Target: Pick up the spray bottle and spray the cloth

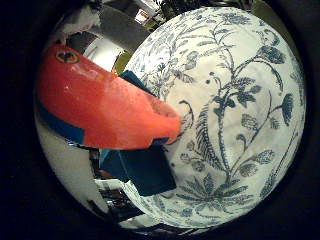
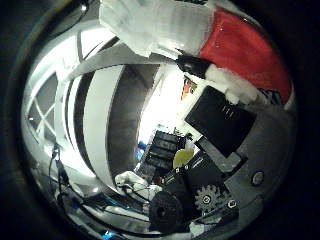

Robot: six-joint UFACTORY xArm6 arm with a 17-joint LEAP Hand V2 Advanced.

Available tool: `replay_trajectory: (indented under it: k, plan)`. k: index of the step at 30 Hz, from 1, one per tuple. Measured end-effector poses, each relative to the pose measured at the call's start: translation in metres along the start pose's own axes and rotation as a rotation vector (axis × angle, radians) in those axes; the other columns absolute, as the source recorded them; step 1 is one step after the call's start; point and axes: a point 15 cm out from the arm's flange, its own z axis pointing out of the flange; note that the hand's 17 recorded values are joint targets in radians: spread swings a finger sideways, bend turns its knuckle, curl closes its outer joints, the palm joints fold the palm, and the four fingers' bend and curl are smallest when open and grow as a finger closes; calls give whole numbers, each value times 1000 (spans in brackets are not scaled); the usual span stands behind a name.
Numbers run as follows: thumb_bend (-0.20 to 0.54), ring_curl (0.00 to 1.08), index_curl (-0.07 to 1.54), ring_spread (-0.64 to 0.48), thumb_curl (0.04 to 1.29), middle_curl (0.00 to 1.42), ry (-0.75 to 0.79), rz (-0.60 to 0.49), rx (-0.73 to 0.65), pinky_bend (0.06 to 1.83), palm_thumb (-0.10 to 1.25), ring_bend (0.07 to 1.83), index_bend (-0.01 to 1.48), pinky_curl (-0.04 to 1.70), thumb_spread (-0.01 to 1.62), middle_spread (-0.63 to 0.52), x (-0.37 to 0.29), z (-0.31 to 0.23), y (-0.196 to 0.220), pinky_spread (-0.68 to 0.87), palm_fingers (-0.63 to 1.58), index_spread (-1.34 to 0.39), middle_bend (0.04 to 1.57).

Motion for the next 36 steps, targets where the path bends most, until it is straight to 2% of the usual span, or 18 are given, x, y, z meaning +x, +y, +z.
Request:
replay_trajectory:
  k: [6,17,20,25,28,36]
  plan:
    - [-10,589,706,-163,504,644,3,-9,0,1504,1072,1386,1094,418,851,-80,-9,-3,-3,-185,1244,-178,1264]
    - [-14,610,693,-152,639,615,45,-68,-9,1498,1128,1447,1147,543,832,-59,-51,-27,-14,-170,1208,-167,1326]
    - [-13,612,691,-152,671,607,83,-94,-46,1487,1128,1454,1152,576,830,-58,-67,-41,-19,-172,1205,-167,1333]
    - [-14,612,687,-151,715,598,149,-72,-122,1460,1134,1458,1158,622,814,-58,-97,-63,-17,-169,1201,-167,1343]
    - [-16,611,687,-151,734,593,208,-110,-138,1443,1130,1459,1163,650,797,-58,-126,-69,-19,-170,1201,-167,1347]
    - [-18,612,686,-151,775,584,477,-211,-376,1410,1119,1467,1164,714,778,-57,-159,-55,5,-174,1204,-167,1350]
